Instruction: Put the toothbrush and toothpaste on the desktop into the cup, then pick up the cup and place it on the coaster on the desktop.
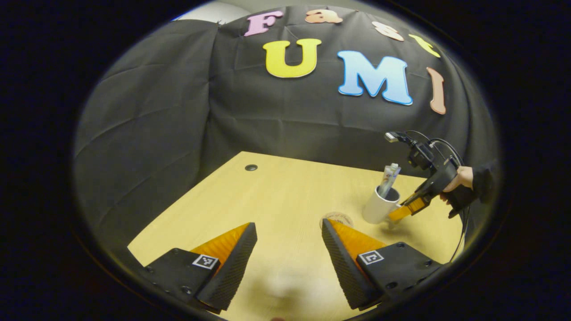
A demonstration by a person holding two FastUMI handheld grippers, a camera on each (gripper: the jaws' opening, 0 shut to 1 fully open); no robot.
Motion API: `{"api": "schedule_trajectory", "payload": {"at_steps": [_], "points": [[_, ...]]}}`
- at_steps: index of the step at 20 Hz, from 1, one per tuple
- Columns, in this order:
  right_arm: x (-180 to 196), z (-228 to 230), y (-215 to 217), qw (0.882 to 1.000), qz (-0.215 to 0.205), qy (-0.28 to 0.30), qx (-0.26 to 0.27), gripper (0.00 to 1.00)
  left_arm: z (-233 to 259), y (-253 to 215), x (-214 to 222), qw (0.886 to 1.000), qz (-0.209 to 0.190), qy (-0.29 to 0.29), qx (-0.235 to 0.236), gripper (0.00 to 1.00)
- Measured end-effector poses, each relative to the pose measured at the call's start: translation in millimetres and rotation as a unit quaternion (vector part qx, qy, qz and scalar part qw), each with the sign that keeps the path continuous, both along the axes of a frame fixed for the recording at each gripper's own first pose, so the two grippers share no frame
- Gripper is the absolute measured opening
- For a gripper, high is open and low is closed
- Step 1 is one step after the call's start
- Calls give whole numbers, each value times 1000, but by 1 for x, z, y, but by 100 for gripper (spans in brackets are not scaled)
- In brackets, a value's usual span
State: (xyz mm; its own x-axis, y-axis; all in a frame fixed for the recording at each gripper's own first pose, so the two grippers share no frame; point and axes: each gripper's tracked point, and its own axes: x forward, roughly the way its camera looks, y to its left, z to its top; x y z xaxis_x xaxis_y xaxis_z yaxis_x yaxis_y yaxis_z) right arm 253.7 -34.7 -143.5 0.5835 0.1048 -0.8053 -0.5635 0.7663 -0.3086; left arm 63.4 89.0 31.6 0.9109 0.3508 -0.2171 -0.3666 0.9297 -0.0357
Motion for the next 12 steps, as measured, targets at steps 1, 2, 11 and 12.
{"api": "schedule_trajectory", "payload": {"at_steps": [1, 2, 11, 12], "points": [[1, -3, 3, 1000, 4, 6, 1, 54, -1, 1, -1, 1000, 4, 1, -2, 98], [5, -5, 0, 1000, 3, 1, -5, 54, -3, 3, 0, 1000, 7, 2, -4, 98], [7, -7, 0, 1000, 11, -11, -4, 22, -9, -1, 11, 1000, 0, 11, -2, 98], [5, -6, 0, 1000, 6, -14, 1, 22, -8, -2, 11, 1000, -2, 10, 1, 98]]}}
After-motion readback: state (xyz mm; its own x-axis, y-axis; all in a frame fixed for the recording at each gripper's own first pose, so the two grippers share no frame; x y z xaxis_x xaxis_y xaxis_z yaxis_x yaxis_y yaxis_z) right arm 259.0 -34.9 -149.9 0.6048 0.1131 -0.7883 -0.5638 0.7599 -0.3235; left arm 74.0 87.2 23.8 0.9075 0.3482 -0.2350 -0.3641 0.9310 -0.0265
